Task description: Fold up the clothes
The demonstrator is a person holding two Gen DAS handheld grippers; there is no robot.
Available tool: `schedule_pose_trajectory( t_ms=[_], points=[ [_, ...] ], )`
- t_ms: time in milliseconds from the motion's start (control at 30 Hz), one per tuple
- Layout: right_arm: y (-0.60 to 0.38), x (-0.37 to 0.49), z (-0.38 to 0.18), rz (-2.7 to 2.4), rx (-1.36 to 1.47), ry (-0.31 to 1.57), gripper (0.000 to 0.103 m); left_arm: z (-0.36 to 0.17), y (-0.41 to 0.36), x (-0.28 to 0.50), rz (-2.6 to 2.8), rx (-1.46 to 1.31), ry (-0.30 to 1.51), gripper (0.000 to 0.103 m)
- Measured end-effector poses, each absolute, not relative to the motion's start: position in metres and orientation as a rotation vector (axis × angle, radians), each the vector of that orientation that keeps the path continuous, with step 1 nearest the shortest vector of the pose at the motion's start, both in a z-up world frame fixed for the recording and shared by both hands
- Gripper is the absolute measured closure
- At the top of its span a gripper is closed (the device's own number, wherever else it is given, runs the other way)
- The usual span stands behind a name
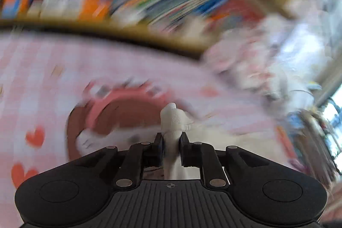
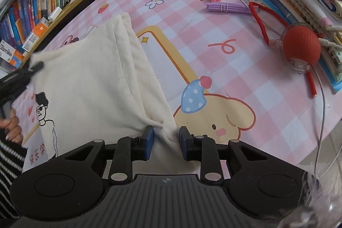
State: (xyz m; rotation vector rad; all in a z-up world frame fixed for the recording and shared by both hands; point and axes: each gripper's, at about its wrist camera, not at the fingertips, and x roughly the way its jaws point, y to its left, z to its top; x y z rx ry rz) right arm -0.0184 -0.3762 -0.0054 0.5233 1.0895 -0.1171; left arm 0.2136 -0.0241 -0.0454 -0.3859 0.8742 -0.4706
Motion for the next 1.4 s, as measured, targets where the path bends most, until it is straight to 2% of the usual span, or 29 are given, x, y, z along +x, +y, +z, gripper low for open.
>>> schedule_pose_trajectory(
  t_ms=[100, 167, 233, 600, 700, 767, 833, 1000, 1267, 1400],
  points=[
    [-0.371, -0.016, -0.004, -0.123, 0.487, 1.098, 0.077, -0.06, 0.002, 0.219, -0.517, -0.64, 0.891, 0.072],
    [-0.368, -0.016, -0.004, -0.129, 0.471, 1.097, 0.077, -0.059, 0.009, 0.211, -0.541, -0.644, 0.881, 0.053],
    [-0.366, -0.017, -0.004, -0.134, 0.463, 1.093, 0.076, -0.059, 0.013, 0.198, -0.552, -0.587, 0.883, 0.046],
    [-0.358, -0.021, -0.004, -0.169, 0.45, 1.06, 0.075, -0.055, -0.001, 0.125, -0.591, -0.524, 0.941, 0.045],
    [-0.357, -0.024, -0.005, -0.179, 0.454, 1.038, 0.075, -0.05, -0.018, 0.117, -0.555, -0.438, 0.936, 0.05],
    [-0.356, -0.026, -0.005, -0.187, 0.456, 1.026, 0.075, -0.049, -0.027, 0.115, -0.533, -0.387, 0.954, 0.086],
    [-0.355, -0.026, -0.005, -0.194, 0.458, 1.023, 0.075, -0.049, -0.029, 0.116, -0.53, -0.374, 0.961, 0.096],
    [-0.348, -0.027, -0.005, -0.196, 0.46, 1.023, 0.075, -0.029, -0.027, 0.103, -0.59, -0.218, 0.869, 0.098],
    [-0.306, -0.022, -0.007, -0.05, 0.397, 1.041, 0.075, -0.04, 0.019, 0.113, -0.48, -0.326, 0.905, 0.098],
    [-0.283, -0.017, -0.006, 0.003, 0.272, 1.042, 0.071, -0.042, 0.032, 0.108, -0.459, -0.39, 0.916, 0.089]
  ],
)
